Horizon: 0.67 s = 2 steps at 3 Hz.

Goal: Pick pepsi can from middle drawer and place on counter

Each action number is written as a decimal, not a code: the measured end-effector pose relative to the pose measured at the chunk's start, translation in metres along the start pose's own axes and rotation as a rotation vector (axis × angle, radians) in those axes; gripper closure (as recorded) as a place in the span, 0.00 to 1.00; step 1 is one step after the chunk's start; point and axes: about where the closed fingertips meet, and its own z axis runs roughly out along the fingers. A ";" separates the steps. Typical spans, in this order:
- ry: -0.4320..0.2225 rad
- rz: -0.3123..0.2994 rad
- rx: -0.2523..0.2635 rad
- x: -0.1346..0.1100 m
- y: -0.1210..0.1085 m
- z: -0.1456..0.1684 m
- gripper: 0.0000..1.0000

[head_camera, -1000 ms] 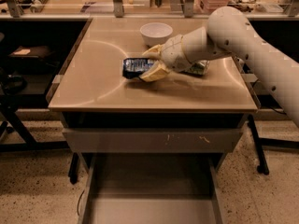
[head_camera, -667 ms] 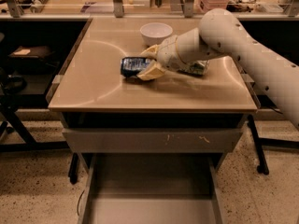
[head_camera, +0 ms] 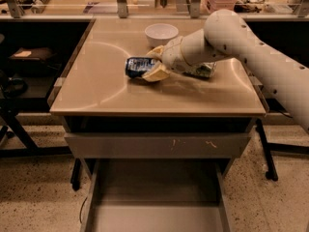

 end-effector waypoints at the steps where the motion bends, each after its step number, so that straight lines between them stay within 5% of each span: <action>1: 0.000 0.000 0.000 0.000 0.000 0.000 0.57; 2: 0.000 0.000 0.000 0.000 0.000 0.000 0.34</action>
Offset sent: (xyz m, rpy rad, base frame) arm 0.0000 0.0000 0.0000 0.0000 0.0000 0.0000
